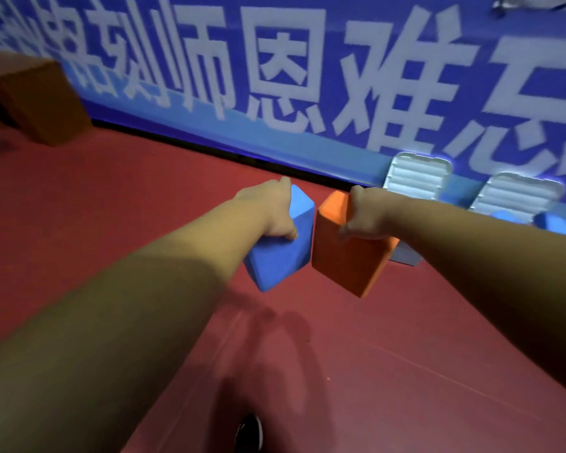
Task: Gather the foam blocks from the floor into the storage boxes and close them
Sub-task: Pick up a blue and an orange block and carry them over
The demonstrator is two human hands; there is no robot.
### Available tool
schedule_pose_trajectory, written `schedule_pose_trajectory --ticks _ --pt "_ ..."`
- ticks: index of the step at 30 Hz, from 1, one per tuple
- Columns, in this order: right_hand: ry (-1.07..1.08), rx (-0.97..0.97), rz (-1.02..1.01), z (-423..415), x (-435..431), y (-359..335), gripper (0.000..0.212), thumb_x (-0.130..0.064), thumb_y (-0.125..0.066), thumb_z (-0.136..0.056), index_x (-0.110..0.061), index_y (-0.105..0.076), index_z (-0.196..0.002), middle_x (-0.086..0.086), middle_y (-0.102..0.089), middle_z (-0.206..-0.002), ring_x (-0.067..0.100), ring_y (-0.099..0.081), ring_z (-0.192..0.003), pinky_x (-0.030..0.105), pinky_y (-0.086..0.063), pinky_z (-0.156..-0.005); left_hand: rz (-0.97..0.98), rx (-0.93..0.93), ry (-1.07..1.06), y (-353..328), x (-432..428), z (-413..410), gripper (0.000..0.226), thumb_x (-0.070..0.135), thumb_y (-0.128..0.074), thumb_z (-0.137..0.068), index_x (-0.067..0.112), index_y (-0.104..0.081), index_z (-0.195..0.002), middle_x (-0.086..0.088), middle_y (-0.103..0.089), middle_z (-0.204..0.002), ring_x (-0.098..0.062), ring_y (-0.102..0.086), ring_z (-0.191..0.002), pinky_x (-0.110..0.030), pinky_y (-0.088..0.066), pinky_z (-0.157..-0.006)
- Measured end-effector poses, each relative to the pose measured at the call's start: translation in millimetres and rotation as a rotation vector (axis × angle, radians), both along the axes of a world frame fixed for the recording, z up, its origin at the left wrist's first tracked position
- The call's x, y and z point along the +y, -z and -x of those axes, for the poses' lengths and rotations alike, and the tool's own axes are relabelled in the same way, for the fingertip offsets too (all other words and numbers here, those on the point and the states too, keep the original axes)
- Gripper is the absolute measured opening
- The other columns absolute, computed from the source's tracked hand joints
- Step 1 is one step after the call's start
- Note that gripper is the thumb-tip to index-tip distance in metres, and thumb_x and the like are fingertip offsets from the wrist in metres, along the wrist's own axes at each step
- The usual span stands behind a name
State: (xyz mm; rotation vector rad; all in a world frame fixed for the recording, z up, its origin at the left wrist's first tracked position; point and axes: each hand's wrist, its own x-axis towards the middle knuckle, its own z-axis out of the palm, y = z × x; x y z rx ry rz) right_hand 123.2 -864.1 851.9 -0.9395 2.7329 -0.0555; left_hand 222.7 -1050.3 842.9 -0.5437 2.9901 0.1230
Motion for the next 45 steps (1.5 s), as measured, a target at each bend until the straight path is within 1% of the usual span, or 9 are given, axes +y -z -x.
schedule_pose_trajectory --ticks 5,8,13,18,24,30,37,41,45 --pt "0.188 -0.001 -0.024 41.2 -10.8 5.5 0.068 -0.054 -0.081 -0.075 -0.009 -0.061 -0.122 0.017 -0.068 -0.121 0.036 -0.065 -0.110 0.034 -0.053 -0.085 -0.014 -0.033 0.171 6.6 -31.6 83.0 0.088 0.056 -0.089 -0.064 0.015 -0.044 -0.128 -0.008 -0.058 -0.131 -0.034 -0.063 -0.115 -0.046 -0.055 -0.089" --pt "0.240 -0.034 -0.053 55.2 -9.2 6.7 0.058 -0.051 -0.079 -0.081 -0.010 -0.064 -0.120 0.015 -0.068 -0.120 0.034 -0.063 -0.112 0.030 -0.046 -0.080 -0.003 -0.065 0.237 10.5 -44.3 125.2 0.089 0.058 -0.089 -0.063 0.016 -0.044 -0.127 -0.008 -0.058 -0.131 -0.034 -0.064 -0.113 -0.047 -0.055 -0.090" --pt "0.380 -0.089 -0.078 95.2 9.6 13.2 0.064 -0.049 -0.077 -0.084 -0.008 -0.059 -0.130 0.017 -0.066 -0.128 0.034 -0.063 -0.116 0.028 -0.039 -0.076 -0.015 -0.095 0.341 23.0 -41.7 199.4 0.092 0.065 -0.085 -0.068 0.014 -0.044 -0.133 -0.009 -0.060 -0.137 -0.036 -0.063 -0.118 -0.043 -0.052 -0.090" --pt "0.509 -0.098 -0.072 168.2 41.3 39.0 0.067 -0.056 -0.080 -0.077 -0.010 -0.065 -0.124 0.015 -0.070 -0.118 0.034 -0.066 -0.106 0.031 -0.048 -0.075 -0.041 -0.103 0.422 49.8 -13.2 283.0 0.094 0.068 -0.082 -0.069 0.012 -0.044 -0.135 -0.010 -0.060 -0.136 -0.036 -0.062 -0.118 -0.044 -0.053 -0.092" --pt "0.579 -0.181 -0.104 291.5 79.2 92.7 0.071 -0.056 -0.081 -0.073 -0.008 -0.064 -0.123 0.016 -0.070 -0.119 0.034 -0.067 -0.105 0.035 -0.056 -0.080 0.012 -0.188 0.501 93.4 28.3 399.7 0.083 0.063 -0.080 -0.071 0.017 -0.046 -0.131 -0.004 -0.062 -0.132 -0.033 -0.064 -0.115 -0.043 -0.055 -0.090" --pt "0.598 -0.263 -0.120 429.7 110.0 126.0 0.071 -0.051 -0.081 -0.080 -0.003 -0.063 -0.128 0.019 -0.065 -0.126 0.035 -0.064 -0.112 0.033 -0.051 -0.083 0.000 -0.267 0.436 122.3 47.8 522.9 0.075 0.056 -0.078 -0.072 0.017 -0.045 -0.127 -0.006 -0.062 -0.129 -0.034 -0.064 -0.113 -0.044 -0.055 -0.088" --pt "0.637 -0.212 -0.140 568.3 130.3 144.4 0.091 -0.052 -0.087 -0.066 -0.010 -0.048 -0.137 0.018 -0.061 -0.131 0.038 -0.061 -0.118 0.038 -0.051 -0.089 -0.112 -0.316 0.321 175.4 48.9 637.6 0.092 0.062 -0.083 -0.068 0.015 -0.044 -0.137 -0.006 -0.061 -0.131 -0.032 -0.063 -0.118 -0.039 -0.048 -0.083" --pt "0.634 -0.183 -0.184 642.8 128.1 172.2 0.090 -0.053 -0.084 -0.064 -0.013 -0.047 -0.134 0.017 -0.060 -0.131 0.040 -0.062 -0.118 0.045 -0.053 -0.095 -0.104 -0.310 0.391 212.5 47.3 709.2 0.089 0.067 -0.082 -0.068 0.016 -0.046 -0.132 -0.006 -0.060 -0.132 -0.032 -0.062 -0.120 -0.040 -0.051 -0.089" --pt "0.655 -0.224 -0.217 724.2 116.0 206.6 0.083 -0.051 -0.082 -0.067 -0.014 -0.048 -0.132 0.015 -0.061 -0.130 0.038 -0.062 -0.119 0.044 -0.053 -0.096 -0.110 -0.347 0.453 255.0 40.4 799.6 0.087 0.069 -0.082 -0.066 0.019 -0.048 -0.129 -0.008 -0.059 -0.131 -0.034 -0.062 -0.118 -0.045 -0.055 -0.091"
